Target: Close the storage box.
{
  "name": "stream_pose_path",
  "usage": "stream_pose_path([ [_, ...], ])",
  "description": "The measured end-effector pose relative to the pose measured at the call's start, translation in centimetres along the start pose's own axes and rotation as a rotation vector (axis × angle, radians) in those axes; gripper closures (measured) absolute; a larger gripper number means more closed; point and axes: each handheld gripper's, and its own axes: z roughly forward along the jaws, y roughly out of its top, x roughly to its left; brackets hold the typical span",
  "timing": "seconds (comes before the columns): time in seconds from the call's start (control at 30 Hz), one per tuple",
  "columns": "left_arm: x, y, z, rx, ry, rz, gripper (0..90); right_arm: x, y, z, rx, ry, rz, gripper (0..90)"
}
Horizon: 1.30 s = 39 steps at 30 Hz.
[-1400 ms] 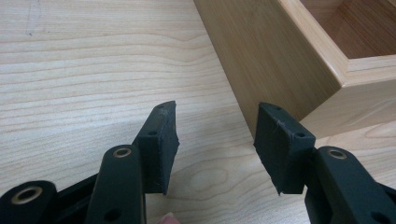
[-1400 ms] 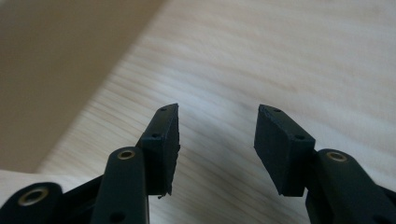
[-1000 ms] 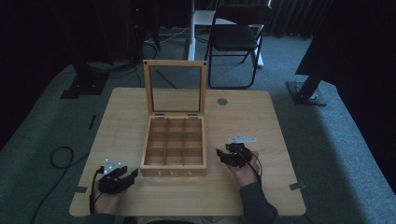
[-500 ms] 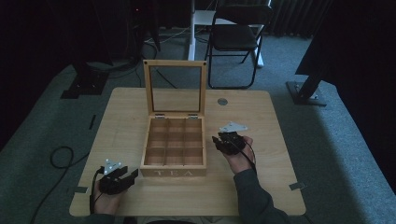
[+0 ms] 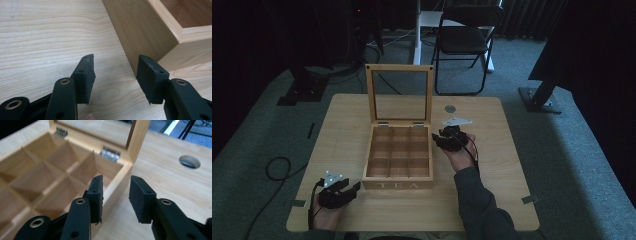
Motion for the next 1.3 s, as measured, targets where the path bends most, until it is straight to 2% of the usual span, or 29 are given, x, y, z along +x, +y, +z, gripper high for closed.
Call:
stream_pose_path([
  [0.17, 0.0, 0.0, -0.1, -0.003, 0.000, -0.001, 48.3, -0.5, 1.2, 0.4, -0.031, -0.004, 0.016, 57.8],
  [0.27, 0.0, 0.0, -0.1, -0.004, -0.001, -0.001, 48.3, -0.7, 1.5, 0.7, -0.055, -0.006, -0.012, 56.2],
  [0.4, 0.0, 0.0, 0.0, -0.004, 0.000, -0.003, 48.0, -1.2, 1.9, 1.3, -0.047, -0.011, -0.044, 55.3],
  [0.7, 0.0, 0.0, 0.0, 0.000, -0.001, -0.005, 47.9, -2.4, 3.1, 2.8, -0.055, 0.011, -0.005, 56.0],
  [0.97, 0.0, 0.0, 0.0, -0.005, -0.003, -0.006, 47.8, -2.7, 4.7, 4.0, -0.067, -0.021, -0.010, 51.4],
  [1.13, 0.0, 0.0, 0.0, -0.003, -0.004, -0.008, 47.8, -3.3, 5.2, 4.7, -0.060, -0.033, 0.018, 47.8],
  [1.3, 0.0, 0.0, -0.1, -0.005, -0.004, -0.007, 47.6, -3.6, 5.7, 5.3, -0.056, -0.023, 0.039, 45.6],
])
